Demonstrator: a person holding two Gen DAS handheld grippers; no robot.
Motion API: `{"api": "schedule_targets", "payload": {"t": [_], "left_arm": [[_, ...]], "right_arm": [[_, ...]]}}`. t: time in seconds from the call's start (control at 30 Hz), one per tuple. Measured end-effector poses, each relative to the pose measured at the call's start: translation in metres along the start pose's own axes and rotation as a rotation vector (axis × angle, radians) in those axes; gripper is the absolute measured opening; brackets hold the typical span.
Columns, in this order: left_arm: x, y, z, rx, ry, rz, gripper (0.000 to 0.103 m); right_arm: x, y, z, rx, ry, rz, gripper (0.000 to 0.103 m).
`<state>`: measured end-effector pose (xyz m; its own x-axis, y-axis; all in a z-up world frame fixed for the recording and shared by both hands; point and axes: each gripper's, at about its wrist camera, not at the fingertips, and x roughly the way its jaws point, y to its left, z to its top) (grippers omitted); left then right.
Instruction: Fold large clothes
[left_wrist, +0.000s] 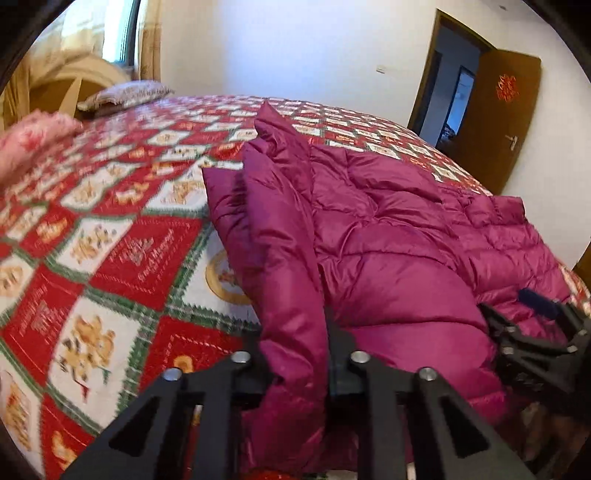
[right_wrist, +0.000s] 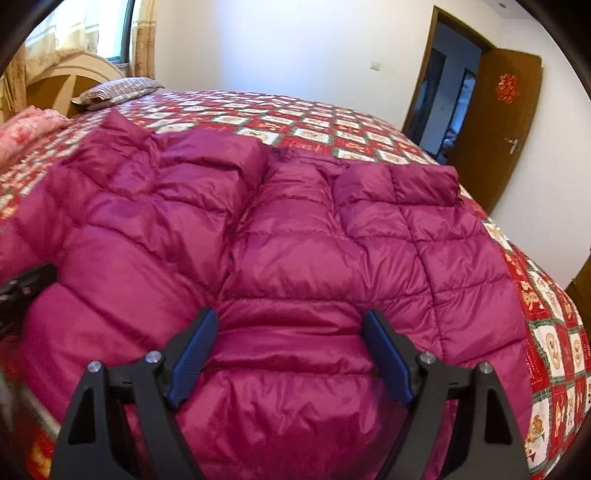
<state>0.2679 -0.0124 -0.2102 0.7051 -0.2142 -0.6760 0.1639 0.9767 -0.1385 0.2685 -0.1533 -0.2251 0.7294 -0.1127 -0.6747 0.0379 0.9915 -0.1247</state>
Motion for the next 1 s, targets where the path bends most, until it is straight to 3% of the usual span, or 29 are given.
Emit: {"api": "schedule_targets", "payload": {"t": [0.07, 0.17, 0.3, 0.47, 0.57, 0.77, 0.87, 1.0], "left_arm": [[0.000, 0.004, 0.000, -0.011, 0.000, -0.009, 0.016], [-0.005, 0.007, -0.002, -0.022, -0.007, -0.029, 0.015], [-0.009, 0.010, -0.001, -0.026, -0.012, -0.039, 0.013], [-0.023, 0.019, 0.003, -0.053, -0.023, -0.046, 0.011], [-0.042, 0.037, 0.005, -0.071, -0.031, -0.026, 0.010], [-0.088, 0.059, 0.023, -0.039, -0.096, 0.087, 0.010], [-0.110, 0.039, 0.043, 0.018, -0.155, 0.115, 0.010], [-0.127, -0.026, 0.065, 0.150, -0.221, 0.083, 0.010]], "right_arm": [[-0.017, -0.003, -0.002, 0.005, -0.046, -0.025, 0.083], [-0.013, 0.006, -0.014, -0.031, 0.010, -0.047, 0.083], [-0.009, 0.015, -0.019, -0.055, 0.001, -0.086, 0.083], [-0.016, 0.025, -0.016, -0.073, -0.002, -0.055, 0.081], [-0.033, 0.031, -0.014, -0.083, -0.052, 0.034, 0.079], [-0.069, -0.003, -0.003, 0.049, -0.175, 0.023, 0.081], [-0.067, -0.032, 0.001, 0.118, -0.179, -0.050, 0.082], [-0.053, -0.076, -0.005, 0.209, -0.134, -0.131, 0.082]]}}
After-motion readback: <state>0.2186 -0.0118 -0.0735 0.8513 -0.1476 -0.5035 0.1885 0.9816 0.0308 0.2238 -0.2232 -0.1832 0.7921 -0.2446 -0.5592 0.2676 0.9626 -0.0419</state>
